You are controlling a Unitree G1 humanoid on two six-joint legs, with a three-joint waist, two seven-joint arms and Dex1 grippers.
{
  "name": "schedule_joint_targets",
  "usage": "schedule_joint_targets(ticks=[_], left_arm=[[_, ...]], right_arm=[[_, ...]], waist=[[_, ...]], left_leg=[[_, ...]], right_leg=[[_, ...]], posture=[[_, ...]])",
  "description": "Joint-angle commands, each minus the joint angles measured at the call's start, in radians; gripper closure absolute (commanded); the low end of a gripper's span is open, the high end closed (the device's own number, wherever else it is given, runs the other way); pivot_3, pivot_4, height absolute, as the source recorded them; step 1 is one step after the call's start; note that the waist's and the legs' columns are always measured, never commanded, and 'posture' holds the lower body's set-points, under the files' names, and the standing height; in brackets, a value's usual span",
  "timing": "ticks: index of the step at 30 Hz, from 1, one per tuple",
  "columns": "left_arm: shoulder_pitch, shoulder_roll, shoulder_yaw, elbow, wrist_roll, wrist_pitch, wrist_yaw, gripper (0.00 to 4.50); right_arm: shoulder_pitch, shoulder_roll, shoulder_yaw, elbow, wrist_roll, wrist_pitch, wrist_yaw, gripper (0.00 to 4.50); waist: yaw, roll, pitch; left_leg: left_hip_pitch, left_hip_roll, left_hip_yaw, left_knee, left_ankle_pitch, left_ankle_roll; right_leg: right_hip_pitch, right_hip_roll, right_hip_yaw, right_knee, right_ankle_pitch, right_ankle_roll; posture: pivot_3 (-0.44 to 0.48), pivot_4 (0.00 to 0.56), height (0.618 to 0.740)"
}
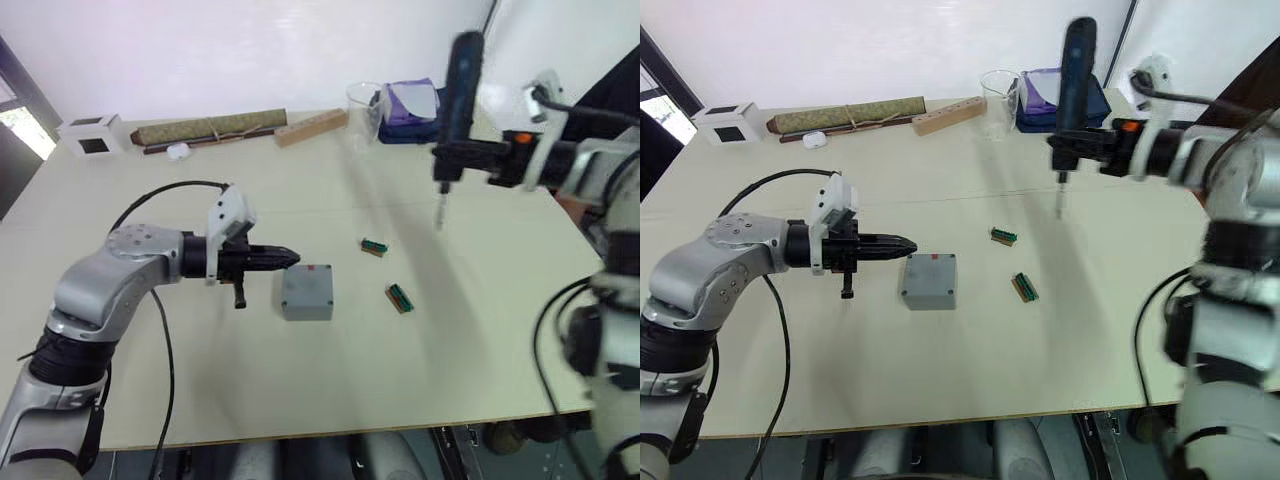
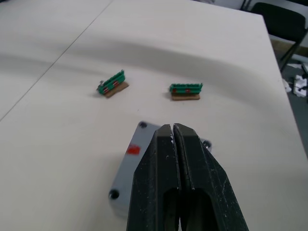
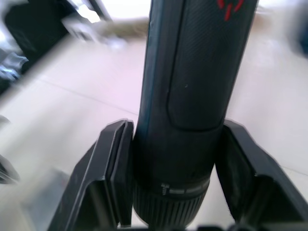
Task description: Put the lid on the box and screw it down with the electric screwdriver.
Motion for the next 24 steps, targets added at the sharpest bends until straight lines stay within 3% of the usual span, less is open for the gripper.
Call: schedule_joint_targets(ticks=[1, 3, 6, 11, 24], left_arm=[[-0.001, -0.001, -0.01, 0.02, 0.026, -0.025, -0.009, 4.5], [0.016, -0.025, -0.019, 0.036, 0.035, -0.031, 0.003, 4.5], [0.044, -0.053, -0.047, 0.035, 0.074, -0.056, 0.03, 4.5], [0.06, -0.093, -0.086, 0.048, 0.139, -0.104, 0.065, 4.5], [0.009, -0.128, -0.166, 0.018, 0.201, -0.069, 0.069, 4.5]], right_arm=[[0.061, 0.133, -0.097, -0.289, 0.085, -0.054, -0.164, 2.46], [0.186, 0.247, 0.011, -0.461, 0.098, -0.182, -0.174, 2.46], [0.302, 0.331, 0.16, -0.539, 0.024, -0.365, -0.203, 2.46], [0.388, 0.3, 0.289, -0.506, -0.073, -0.55, -0.196, 2.46], [0.459, 0.286, 0.422, -0.459, -0.12, -0.682, -0.23, 2.46]], waist=[[0.008, 0.0, 0.0], [0.015, 0.0, 0.0], [0.017, 0.0, -0.001], [0.02, 0.0, -0.001], [0.02, -0.001, -0.001]], left_leg=[[-0.001, 0.0, 0.0, 0.0, 0.0, 0.0], [-0.004, -0.001, -0.001, 0.002, 0.0, -0.001], [-0.004, -0.001, -0.001, 0.001, 0.0, -0.001], [-0.004, -0.001, 0.0, 0.002, 0.002, -0.003], [-0.004, -0.001, -0.001, 0.002, 0.002, -0.003]], right_leg=[[0.0, -0.001, -0.001, 0.0, 0.0, 0.0], [-0.001, -0.002, -0.002, 0.0, 0.0, 0.0], [-0.002, -0.002, -0.002, -0.002, 0.0, 0.0], [-0.003, -0.002, -0.001, 0.0, 0.001, 0.001], [-0.002, -0.001, -0.001, 0.0, 0.001, 0.001]], posture=[[0.0, 0.15, 0.74], [0.0, 0.15, 0.74], [0.0, 0.15, 0.74], [0.0, 0.15, 0.74], [0.0, 0.15, 0.74]])
